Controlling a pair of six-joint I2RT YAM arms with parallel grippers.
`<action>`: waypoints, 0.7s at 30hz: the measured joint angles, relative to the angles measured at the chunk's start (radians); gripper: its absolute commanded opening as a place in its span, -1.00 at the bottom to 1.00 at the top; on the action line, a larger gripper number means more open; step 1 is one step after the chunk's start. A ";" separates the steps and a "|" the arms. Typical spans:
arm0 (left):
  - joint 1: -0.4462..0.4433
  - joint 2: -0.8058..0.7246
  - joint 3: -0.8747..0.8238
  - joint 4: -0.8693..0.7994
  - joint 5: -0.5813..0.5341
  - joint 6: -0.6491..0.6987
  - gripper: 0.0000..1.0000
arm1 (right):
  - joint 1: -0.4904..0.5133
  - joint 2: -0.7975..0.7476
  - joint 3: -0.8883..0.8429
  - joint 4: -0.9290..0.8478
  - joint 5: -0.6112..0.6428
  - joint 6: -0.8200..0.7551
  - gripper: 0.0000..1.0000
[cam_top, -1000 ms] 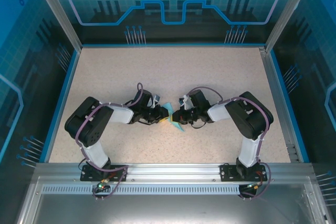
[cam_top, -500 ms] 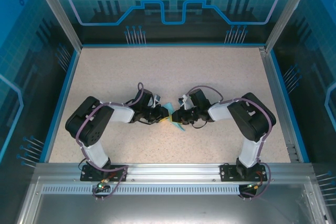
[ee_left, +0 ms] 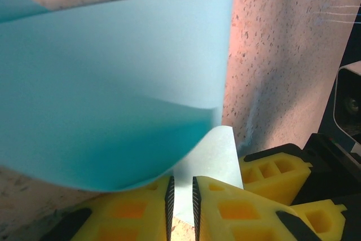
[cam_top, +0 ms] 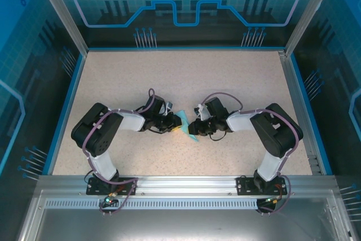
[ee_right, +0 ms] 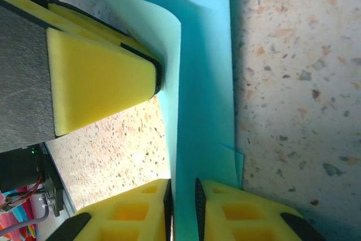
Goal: Fold a paper plane with a square sheet of paper (pick it up from the middle)
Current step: Fold the wing for the fifth time at the center of the table.
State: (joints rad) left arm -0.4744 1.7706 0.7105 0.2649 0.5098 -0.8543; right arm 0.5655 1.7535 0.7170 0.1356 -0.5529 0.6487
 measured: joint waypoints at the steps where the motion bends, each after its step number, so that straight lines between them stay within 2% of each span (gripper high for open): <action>1: 0.000 0.000 0.002 -0.002 0.000 0.000 -0.62 | 0.000 0.000 -0.004 0.008 0.001 0.000 -0.67; 8: 0.000 0.000 0.023 -0.032 0.000 0.020 -0.61 | -0.004 -0.005 -0.042 0.080 -0.001 0.020 -0.69; 14: 0.000 -0.005 0.033 -0.046 0.000 0.027 -0.58 | -0.005 -0.005 -0.057 0.106 -0.003 0.043 -0.81; 21: 0.000 -0.087 0.032 -0.043 0.000 0.052 -0.54 | -0.007 -0.003 -0.087 0.164 -0.002 0.101 -0.92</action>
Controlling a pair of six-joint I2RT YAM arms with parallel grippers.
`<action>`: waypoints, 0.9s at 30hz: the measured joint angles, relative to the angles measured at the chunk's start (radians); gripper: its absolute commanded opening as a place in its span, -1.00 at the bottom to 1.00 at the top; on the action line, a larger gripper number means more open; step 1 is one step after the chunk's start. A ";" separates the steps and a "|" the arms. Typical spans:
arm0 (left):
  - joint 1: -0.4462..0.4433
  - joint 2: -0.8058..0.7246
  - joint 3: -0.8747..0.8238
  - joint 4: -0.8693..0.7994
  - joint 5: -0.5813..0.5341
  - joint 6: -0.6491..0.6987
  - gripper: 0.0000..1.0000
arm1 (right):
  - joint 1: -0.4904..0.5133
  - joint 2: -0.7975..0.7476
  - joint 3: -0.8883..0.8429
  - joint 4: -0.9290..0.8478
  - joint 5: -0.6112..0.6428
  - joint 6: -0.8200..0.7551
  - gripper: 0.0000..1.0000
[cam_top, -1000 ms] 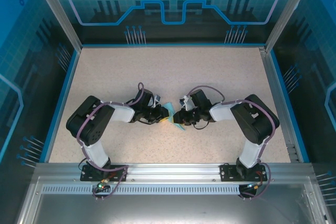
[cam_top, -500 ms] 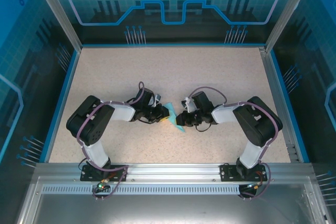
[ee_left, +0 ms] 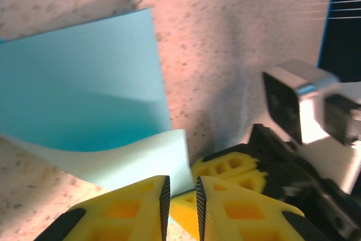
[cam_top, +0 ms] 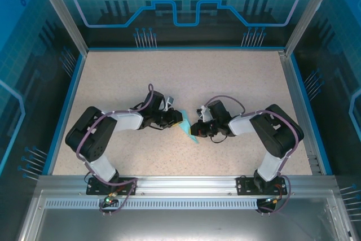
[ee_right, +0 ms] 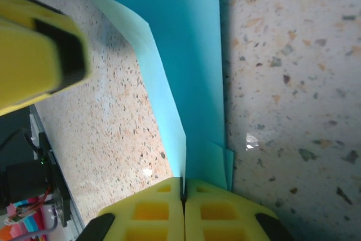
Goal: Fold a paper plane with a square sheet of paper (pick it up from the middle)
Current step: Fold the wing for the fifth time at the center of the table.
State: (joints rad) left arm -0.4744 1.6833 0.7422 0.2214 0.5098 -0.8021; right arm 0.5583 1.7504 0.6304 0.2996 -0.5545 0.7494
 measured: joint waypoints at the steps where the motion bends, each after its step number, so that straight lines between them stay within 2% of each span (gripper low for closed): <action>1: 0.000 -0.008 -0.003 0.006 0.000 0.000 -0.54 | -0.002 0.001 -0.004 0.010 -0.002 0.010 -0.92; 13: 0.000 -0.018 -0.068 0.057 -0.003 0.000 -0.56 | -0.005 0.004 -0.031 0.076 -0.003 0.084 -0.92; 27: 0.000 0.007 -0.033 0.049 -0.146 0.062 -0.59 | -0.009 0.006 -0.036 0.087 -0.003 0.101 -0.93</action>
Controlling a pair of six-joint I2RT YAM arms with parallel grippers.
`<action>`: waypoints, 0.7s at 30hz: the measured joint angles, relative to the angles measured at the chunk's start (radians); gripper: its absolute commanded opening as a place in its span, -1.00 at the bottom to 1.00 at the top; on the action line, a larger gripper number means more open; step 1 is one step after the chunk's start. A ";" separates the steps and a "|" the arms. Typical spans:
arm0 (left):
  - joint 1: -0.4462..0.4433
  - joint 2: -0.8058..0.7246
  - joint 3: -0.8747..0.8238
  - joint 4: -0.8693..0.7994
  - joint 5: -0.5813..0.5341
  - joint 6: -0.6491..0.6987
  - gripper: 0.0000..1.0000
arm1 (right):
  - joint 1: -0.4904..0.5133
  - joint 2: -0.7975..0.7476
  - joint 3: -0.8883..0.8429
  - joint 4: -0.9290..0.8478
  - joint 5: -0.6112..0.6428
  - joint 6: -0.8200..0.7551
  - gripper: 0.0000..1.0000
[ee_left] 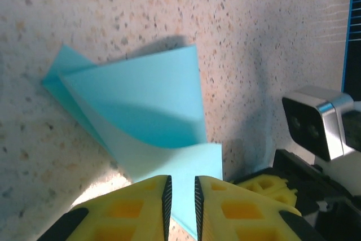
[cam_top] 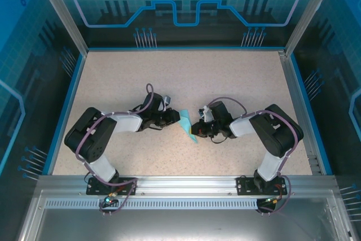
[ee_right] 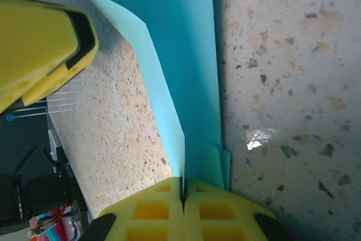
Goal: Fold a paper plane with a square sheet of paper (pick it up from the middle)
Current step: Fold the wing for the fifth time at the center of the table.
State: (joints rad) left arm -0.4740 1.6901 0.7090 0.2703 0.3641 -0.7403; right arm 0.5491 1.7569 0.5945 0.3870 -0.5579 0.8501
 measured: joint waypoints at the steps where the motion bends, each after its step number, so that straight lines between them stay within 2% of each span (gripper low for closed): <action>1: 0.002 0.007 0.005 0.000 -0.004 0.006 -0.58 | 0.000 0.000 0.000 0.000 0.000 0.000 -0.93; 21: 0.027 0.129 0.091 -0.003 -0.005 0.043 -0.59 | 0.000 0.001 -0.013 0.026 -0.001 -0.001 -0.93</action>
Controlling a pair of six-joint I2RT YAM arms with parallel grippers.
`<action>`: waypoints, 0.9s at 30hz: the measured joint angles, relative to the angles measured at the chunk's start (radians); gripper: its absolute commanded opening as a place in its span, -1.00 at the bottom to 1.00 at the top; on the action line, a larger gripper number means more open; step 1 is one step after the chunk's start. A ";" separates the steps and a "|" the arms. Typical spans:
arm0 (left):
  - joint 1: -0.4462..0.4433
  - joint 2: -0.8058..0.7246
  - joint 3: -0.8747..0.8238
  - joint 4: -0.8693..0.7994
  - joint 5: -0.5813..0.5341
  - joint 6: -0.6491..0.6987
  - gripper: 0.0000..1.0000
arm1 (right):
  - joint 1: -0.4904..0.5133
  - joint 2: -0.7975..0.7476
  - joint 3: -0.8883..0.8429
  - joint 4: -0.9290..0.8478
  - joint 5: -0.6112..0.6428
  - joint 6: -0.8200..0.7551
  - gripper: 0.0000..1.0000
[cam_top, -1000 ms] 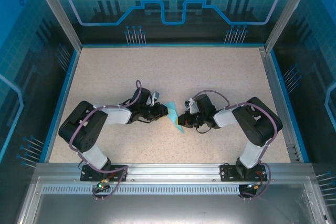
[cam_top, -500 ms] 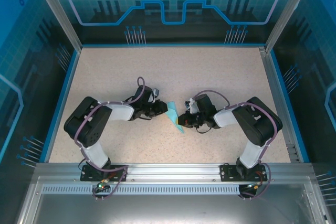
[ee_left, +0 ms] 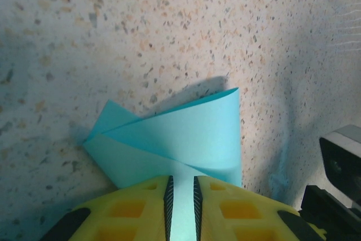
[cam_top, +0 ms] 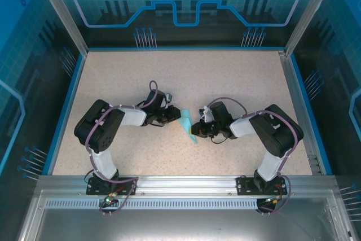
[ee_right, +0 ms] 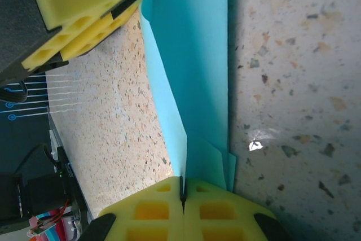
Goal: Fold a paper plane with a square sheet of paper (pick it up from the middle)
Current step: Fold the wing for the fifth time at the center of the table.
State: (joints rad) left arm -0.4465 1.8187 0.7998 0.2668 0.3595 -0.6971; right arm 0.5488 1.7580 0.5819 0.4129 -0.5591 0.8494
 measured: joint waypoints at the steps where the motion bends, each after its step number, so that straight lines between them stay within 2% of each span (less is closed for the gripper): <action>1: 0.001 0.000 0.002 0.000 0.000 0.001 -0.59 | 0.000 0.000 0.000 0.000 0.000 0.000 -0.93; 6: 0.004 -0.020 0.007 -0.005 0.020 0.002 -0.57 | 0.000 0.000 0.000 0.000 0.000 0.000 -0.89; 15: -0.040 -0.190 -0.066 0.008 0.080 -0.011 -0.59 | -0.002 0.000 0.000 0.000 -0.003 0.000 -0.87; 27: -0.119 -0.151 -0.106 0.006 0.099 -0.056 -0.79 | -0.002 -0.002 0.000 0.000 -0.002 -0.008 -0.86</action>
State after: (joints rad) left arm -0.5655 1.6676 0.6937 0.2733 0.4587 -0.7528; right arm 0.5472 1.7561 0.5816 0.4126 -0.5613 0.8417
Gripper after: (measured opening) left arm 0.114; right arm 0.073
